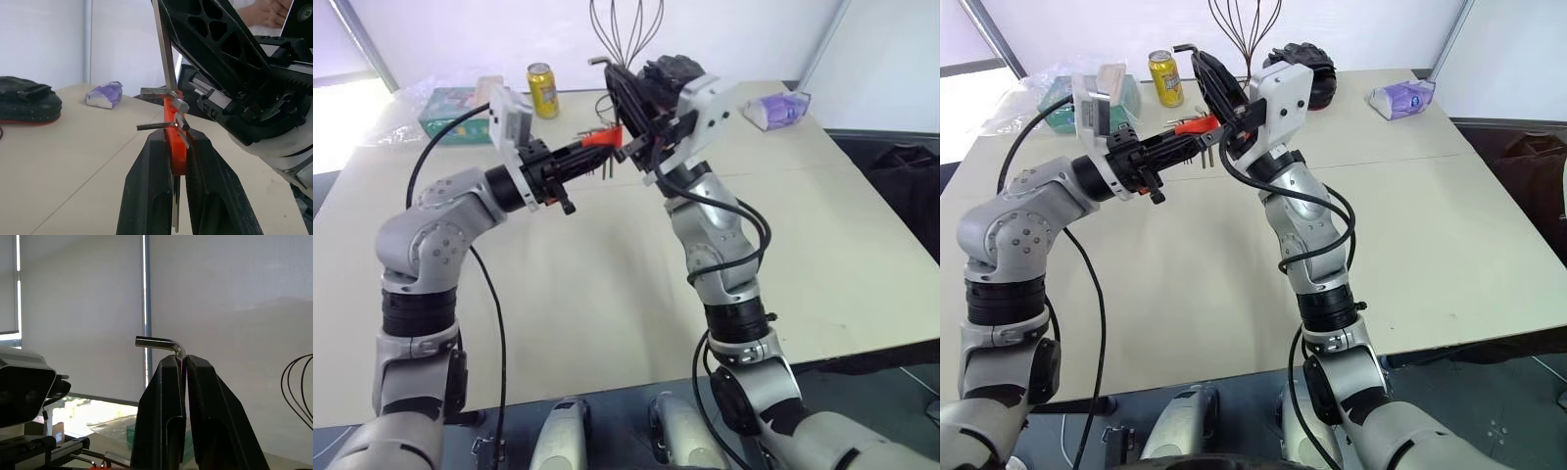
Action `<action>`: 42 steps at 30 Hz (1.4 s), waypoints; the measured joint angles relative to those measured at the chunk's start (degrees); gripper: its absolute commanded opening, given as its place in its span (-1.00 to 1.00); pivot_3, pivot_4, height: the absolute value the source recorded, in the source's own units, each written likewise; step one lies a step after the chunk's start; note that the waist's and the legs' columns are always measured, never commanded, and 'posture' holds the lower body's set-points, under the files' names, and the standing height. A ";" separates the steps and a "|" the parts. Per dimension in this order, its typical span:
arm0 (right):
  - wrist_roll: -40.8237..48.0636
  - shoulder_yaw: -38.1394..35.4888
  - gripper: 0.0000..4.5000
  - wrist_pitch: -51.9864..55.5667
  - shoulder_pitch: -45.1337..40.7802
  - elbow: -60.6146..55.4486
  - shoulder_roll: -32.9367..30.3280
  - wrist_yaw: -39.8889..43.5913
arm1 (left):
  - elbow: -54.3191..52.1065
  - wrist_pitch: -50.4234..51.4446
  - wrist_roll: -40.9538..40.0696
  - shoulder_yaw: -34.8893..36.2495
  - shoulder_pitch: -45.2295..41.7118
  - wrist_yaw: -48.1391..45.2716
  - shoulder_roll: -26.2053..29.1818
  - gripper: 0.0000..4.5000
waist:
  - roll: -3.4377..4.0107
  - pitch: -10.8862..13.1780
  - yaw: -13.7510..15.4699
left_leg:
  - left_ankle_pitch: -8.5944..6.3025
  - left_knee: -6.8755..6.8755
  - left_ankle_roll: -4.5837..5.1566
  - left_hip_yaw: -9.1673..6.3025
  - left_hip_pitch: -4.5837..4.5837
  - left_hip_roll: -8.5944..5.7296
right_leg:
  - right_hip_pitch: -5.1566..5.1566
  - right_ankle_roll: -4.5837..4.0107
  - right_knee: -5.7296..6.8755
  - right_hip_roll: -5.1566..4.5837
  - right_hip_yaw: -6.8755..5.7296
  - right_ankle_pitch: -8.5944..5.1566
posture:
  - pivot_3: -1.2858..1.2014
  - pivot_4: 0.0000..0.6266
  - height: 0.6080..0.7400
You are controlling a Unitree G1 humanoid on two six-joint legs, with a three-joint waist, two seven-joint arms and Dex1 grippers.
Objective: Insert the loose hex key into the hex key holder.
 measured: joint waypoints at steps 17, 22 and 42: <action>1.42 -0.53 0.96 4.70 0.07 -4.49 -5.01 1.94 | 0.01 -0.39 0.02 0.00 -0.01 -0.02 -0.05 -1.00 | 0.00 0.00 0.08 | 0.00 -0.01 0.00 0.00 -0.03 0.00 | 0.00 0.00 -0.04 0.00 0.00 0.00 | 0.03 -0.52 1.00; 4.63 -4.05 0.96 9.57 2.70 -10.68 -13.33 4.96 | 0.02 -0.23 -0.06 0.30 0.24 0.65 -0.93 -1.00 | 0.00 0.00 0.20 | 0.00 0.02 0.00 0.01 -0.11 -0.02 | 0.01 0.01 -0.16 -0.05 -0.03 0.00 | 0.03 -0.52 1.00; 9.64 -12.29 0.96 24.40 18.49 -27.00 -41.20 16.57 | 8.61 2.25 4.96 -15.01 13.62 3.44 -17.88 -1.00 | 0.01 0.01 0.30 | -0.01 0.09 0.03 0.01 -0.26 -0.03 | -0.04 0.01 -0.30 0.11 -0.02 -0.01 | 0.03 -0.52 1.00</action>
